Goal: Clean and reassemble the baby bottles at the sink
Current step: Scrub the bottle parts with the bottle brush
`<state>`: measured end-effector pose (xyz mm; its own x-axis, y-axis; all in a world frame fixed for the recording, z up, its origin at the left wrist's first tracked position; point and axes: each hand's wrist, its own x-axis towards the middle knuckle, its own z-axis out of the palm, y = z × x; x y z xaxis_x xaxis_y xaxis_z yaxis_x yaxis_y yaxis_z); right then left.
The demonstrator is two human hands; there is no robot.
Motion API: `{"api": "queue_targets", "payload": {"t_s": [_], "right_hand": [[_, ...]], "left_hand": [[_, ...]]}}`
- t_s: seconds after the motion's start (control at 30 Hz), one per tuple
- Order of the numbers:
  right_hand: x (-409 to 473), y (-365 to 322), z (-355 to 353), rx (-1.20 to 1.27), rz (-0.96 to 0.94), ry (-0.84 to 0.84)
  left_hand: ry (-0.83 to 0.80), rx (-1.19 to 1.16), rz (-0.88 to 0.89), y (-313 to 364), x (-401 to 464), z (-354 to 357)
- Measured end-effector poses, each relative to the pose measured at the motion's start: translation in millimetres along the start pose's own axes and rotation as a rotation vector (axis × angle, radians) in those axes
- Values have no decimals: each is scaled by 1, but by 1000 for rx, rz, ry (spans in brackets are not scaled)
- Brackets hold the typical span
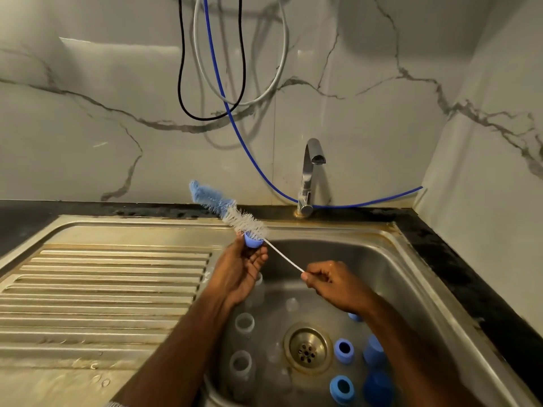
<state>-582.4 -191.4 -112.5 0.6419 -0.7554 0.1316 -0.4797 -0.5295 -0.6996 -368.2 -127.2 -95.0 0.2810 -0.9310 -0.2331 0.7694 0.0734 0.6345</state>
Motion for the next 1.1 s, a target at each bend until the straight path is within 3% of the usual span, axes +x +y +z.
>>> {"api": "queue_targets", "payload": {"t_s": [0.17,0.3,0.43,0.63,0.77,0.83,0.93,1.03,1.1], "right_hand": [[4,-4,-2,-79,-22,82],[-1,-2,-12,-92,7,-9],[-1,-8,-6,1,6,-79],[7,-6,5,-64,28,76],[4,-1,-4,-70,23,4],[2,-2,-3,-61,-3,-37],[3,-5,2,-31,-26,-15],[6,-3,3,-41,5,99],[5,-1,-1,-58,45,96]], "left_hand": [[-12,130,-23,1,-8,-5],[48,-7,-2,4,-10,-14],[23,-88,153,2,-8,-12],[10,279,419,-2,0,-12],[28,8,346,1,9,-17],[35,-16,279,4,11,-21],[-37,168,293,5,11,-27],[-97,493,339,-1,6,-23],[-126,424,309,-5,2,-17]]}}
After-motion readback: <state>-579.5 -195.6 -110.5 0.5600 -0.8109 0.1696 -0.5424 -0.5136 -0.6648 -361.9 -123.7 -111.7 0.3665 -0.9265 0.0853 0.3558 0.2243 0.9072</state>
